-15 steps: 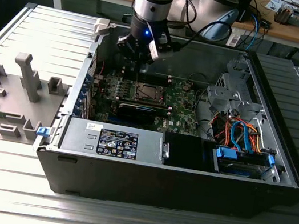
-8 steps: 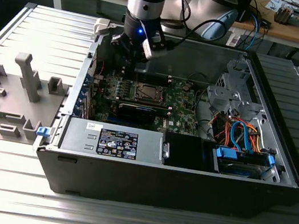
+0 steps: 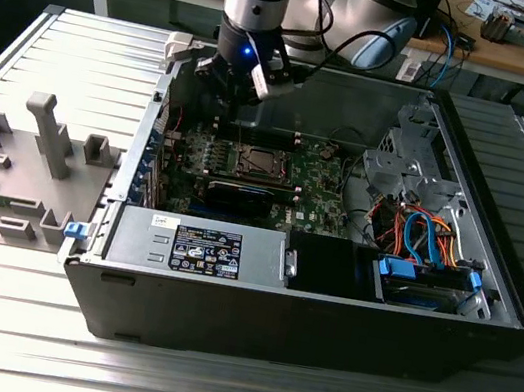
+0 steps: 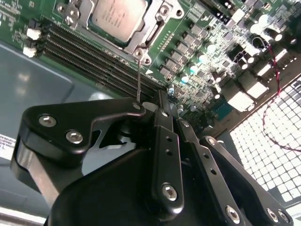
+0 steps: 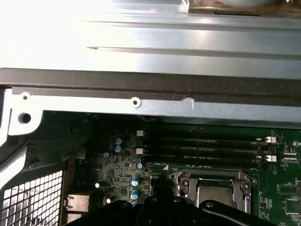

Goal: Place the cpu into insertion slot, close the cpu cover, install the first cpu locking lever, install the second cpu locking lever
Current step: 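Install the first cpu locking lever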

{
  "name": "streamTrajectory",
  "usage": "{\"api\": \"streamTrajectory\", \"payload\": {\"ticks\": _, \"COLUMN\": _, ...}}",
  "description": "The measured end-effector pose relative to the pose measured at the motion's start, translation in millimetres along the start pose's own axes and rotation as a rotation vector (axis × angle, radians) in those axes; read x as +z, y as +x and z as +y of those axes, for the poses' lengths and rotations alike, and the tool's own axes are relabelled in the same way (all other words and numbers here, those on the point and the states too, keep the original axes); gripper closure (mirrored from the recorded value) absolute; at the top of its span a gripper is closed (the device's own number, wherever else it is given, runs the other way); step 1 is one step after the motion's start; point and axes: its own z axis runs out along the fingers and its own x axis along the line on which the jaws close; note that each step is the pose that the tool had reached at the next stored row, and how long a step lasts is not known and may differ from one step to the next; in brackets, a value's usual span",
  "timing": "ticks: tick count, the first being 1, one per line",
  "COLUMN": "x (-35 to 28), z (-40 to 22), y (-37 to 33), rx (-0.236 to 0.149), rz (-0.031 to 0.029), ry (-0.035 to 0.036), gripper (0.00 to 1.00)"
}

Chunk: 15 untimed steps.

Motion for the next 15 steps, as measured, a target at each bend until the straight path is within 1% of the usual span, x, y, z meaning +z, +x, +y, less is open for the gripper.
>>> {"api": "streamTrajectory", "payload": {"ticks": 2, "x": 0.2, "z": 2.0, "y": -0.6, "rx": -0.012, "rz": 0.0014, "ry": 0.0006, "gripper": 0.89}}
{"api": "streamTrajectory", "payload": {"ticks": 3, "x": 0.2, "z": 2.5, "y": -1.3, "rx": -0.014, "rz": 0.0023, "ry": 0.0079, "gripper": 0.89}}
{"api": "streamTrajectory", "payload": {"ticks": 4, "x": 0.3, "z": 2.7, "y": -1.6, "rx": -0.015, "rz": 0.0028, "ry": 0.0136, "gripper": 0.89}}
{"api": "streamTrajectory", "payload": {"ticks": 5, "x": 0.3, "z": 3.1, "y": -1.9, "rx": -0.015, "rz": 0.0034, "ry": 0.0221, "gripper": 0.89}}
{"api": "streamTrajectory", "payload": {"ticks": 6, "x": 0.4, "z": 4.0, "y": -2.5, "rx": -0.015, "rz": 0.0038, "ry": 0.0286, "gripper": 0.89}}
{"api": "streamTrajectory", "payload": {"ticks": 7, "x": 0.6, "z": 5.9, "y": -3.4, "rx": -0.015, "rz": 0.0039, "ry": 0.0295, "gripper": 0.89}}
{"api": "streamTrajectory", "payload": {"ticks": 9, "x": 1.3, "z": 12.1, "y": -4.7, "rx": -0.015, "rz": 0.0043, "ry": 0.0350, "gripper": 0.89}}
{"api": "streamTrajectory", "payload": {"ticks": 10, "x": 1.6, "z": 14.6, "y": -5.1, "rx": -0.014, "rz": 0.0045, "ry": 0.0403, "gripper": 0.89}}
{"api": "streamTrajectory", "payload": {"ticks": 12, "x": 1.6, "z": 14.8, "y": -5.1, "rx": -0.015, "rz": 0.0055, "ry": 0.0510, "gripper": 0.89}}
{"api": "streamTrajectory", "payload": {"ticks": 13, "x": 1.7, "z": 14.8, "y": -5.2, "rx": -0.016, "rz": 0.0056, "ry": 0.0533, "gripper": 0.89}}
{"api": "streamTrajectory", "payload": {"ticks": 15, "x": 1.6, "z": 14.8, "y": -5.5, "rx": -0.016, "rz": 0.0059, "ry": 0.0554, "gripper": 0.89}}
